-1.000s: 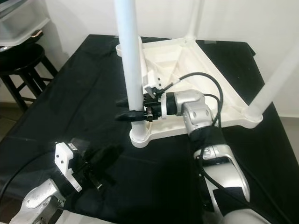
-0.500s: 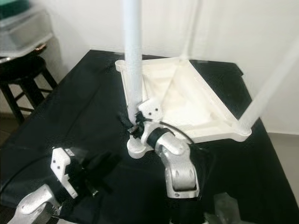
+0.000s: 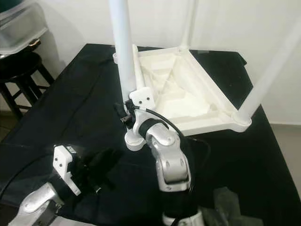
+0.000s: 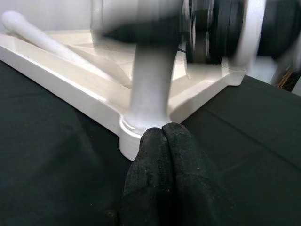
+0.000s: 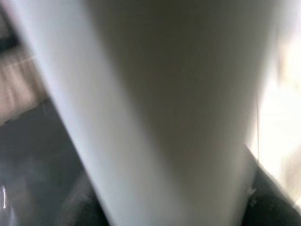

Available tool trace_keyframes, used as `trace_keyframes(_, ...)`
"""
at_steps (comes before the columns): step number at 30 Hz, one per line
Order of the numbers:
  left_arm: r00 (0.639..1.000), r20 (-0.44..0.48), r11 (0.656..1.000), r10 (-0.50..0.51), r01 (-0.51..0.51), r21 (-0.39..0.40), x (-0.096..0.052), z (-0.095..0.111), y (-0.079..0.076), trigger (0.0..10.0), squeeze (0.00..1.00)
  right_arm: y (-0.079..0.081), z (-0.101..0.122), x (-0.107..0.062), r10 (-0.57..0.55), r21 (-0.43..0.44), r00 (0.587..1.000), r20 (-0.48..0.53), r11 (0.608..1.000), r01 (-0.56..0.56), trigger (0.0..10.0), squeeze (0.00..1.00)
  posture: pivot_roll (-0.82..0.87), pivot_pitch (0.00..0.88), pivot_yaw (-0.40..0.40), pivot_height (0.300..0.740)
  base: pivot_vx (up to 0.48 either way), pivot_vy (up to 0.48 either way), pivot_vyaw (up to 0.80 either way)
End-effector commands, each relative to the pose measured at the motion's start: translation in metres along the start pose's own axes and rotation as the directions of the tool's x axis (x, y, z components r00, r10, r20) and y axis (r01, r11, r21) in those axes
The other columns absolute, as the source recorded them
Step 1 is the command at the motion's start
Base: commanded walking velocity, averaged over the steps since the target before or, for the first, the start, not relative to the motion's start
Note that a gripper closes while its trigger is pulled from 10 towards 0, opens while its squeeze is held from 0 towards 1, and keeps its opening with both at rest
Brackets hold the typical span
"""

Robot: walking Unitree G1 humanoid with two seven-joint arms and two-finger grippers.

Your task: Building children table

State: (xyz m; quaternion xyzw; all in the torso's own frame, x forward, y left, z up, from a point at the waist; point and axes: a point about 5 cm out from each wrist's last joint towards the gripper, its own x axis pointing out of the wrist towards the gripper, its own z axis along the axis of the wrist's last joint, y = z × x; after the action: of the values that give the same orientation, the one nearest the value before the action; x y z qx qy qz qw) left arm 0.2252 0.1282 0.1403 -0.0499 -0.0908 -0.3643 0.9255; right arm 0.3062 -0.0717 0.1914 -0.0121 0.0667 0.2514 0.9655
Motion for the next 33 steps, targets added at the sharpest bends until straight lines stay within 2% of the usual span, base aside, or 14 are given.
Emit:
trace_keyframes(1, 1.0, -0.018, 1.0, -0.002, 0.002, 0.004, -0.001, -0.002, 0.001, 10.0, 0.0, 0.007, -0.013, 0.001, 0.048, 0.033, 0.995, -0.082, 0.998, -0.045, 10.0, 1.0, 0.03, 0.2, 0.025, 0.74, 0.0, 0.0, 0.0)
trace_keyframes(4, 1.0, -0.018, 1.0, -0.003, 0.003, 0.003, -0.001, -0.002, 0.001, 10.0, 0.0, 0.007, -0.002, 0.001, 0.145, 0.016, 0.989, -0.025, 0.989, -0.145, 10.0, 1.0, 0.03, 0.2, 0.028, 0.74, 0.0, 0.0, 0.0)
trace_keyframes(5, 1.0, -0.015, 1.0, -0.003, 0.003, 0.002, 0.0, -0.002, 0.0, 10.0, 0.0, -0.003, 0.024, -0.002, 0.377, -0.093, 0.924, 0.071, 0.924, -0.37, 10.0, 1.0, 0.03, 0.199, 0.027, 0.74, 0.0, 0.0, 0.0)
trace_keyframes(8, 1.0, -0.015, 1.0, -0.003, 0.003, 0.002, 0.0, -0.002, 0.0, 10.0, 0.0, -0.006, 0.031, -0.004, 0.43, -0.126, 0.898, 0.087, 0.899, -0.418, 10.0, 1.0, 0.03, 0.199, 0.027, 0.74, 0.0, 0.0, 0.0)
trace_keyframes(10, 1.0, -0.011, 1.0, -0.001, 0.001, 0.001, 0.001, -0.002, -0.001, 10.0, 0.0, -0.029, 0.046, -0.009, 0.595, -0.305, 0.803, 0.027, 0.77, -0.561, 10.0, 1.0, 0.03, 0.201, 0.023, 0.74, 0.0, 0.0, 0.0)
trace_keyframes(14, 1.0, -0.011, 1.0, -0.001, 0.001, 0.0, 0.001, -0.002, -0.001, 10.0, 0.0, -0.036, 0.049, -0.01, 0.632, -0.331, 0.775, -0.005, 0.73, -0.598, 10.0, 1.0, 0.03, 0.201, 0.023, 0.74, 0.0, 0.0, 0.0)
trace_keyframes(15, 1.0, -0.011, 1.0, -0.001, 0.001, 0.0, 0.001, -0.002, -0.001, 10.0, 0.0, -0.041, 0.055, -0.008, 0.666, -0.338, 0.745, -0.02, 0.697, -0.632, 10.0, 0.0, 0.04, 0.207, 0.025, 0.74, 0.0, 0.0, 0.0)
trace_keyframes(20, 1.0, -0.012, 1.0, -0.001, 0.001, 0.001, 0.0, -0.001, -0.002, 10.0, 0.0, -0.05, 0.068, -0.001, 0.705, -0.364, 0.708, -0.054, 0.646, -0.671, 10.0, 0.0, 0.05, 0.212, 0.025, 0.74, 0.0, 0.0, 0.0)
trace_keyframes(22, 1.0, -0.016, 1.0, 0.0, 0.0, 0.003, -0.003, 0.0, -0.003, 10.0, 0.0, -0.057, 0.089, 0.004, 0.795, -0.358, 0.601, -0.078, 0.54, -0.761, 10.0, 0.0, 0.07, 0.224, 0.028, 0.74, 0.0, 0.0, 0.0)
trace_keyframes(28, 1.0, -0.019, 1.0, 0.001, -0.001, 0.004, -0.004, 0.001, -0.004, 10.0, 0.0, -0.064, 0.096, 0.009, 0.829, -0.352, 0.547, -0.116, 0.481, -0.803, 10.0, 0.0, 0.08, 0.229, 0.031, 0.74, 0.0, 0.0, 0.0)
trace_keyframes(29, 1.0, -0.019, 1.0, 0.001, -0.001, 0.004, -0.004, 0.001, -0.004, 10.0, 0.0, -0.064, 0.096, 0.01, 0.835, -0.352, 0.537, -0.12, 0.47, -0.81, 4.1, 0.0, 0.08, 0.233, 0.033, 0.74, 0.0, 0.0, 0.0)
trace_keyframes(31, 1.0, -0.021, 1.0, 0.001, 0.0, 0.004, -0.005, 0.001, -0.004, 10.0, 0.0, -0.065, 0.097, 0.011, 0.836, -0.351, 0.533, -0.131, 0.464, -0.813, 4.1, 0.0, 0.08, 0.234, 0.032, 0.74, 0.0, 0.0, 0.0)
trace_keyframes(32, 1.0, -0.023, 1.0, 0.0, 0.0, 0.004, -0.005, 0.001, -0.005, 10.0, 0.0, -0.067, 0.094, 0.013, 0.84, -0.341, 0.519, -0.157, 0.448, -0.827, 0.0, 0.0, 0.08, 0.238, 0.034, 0.74, 0.0, 0.0, 0.0)
trace_keyframes(33, 1.0, -0.023, 1.0, 0.0, 0.0, 0.004, -0.005, 0.001, -0.005, 10.0, 0.0, -0.067, 0.094, 0.013, 0.84, -0.341, 0.519, -0.157, 0.448, -0.827, 0.0, 0.0, 0.08, 0.238, 0.034, 0.74, 0.0, 0.0, 0.0)
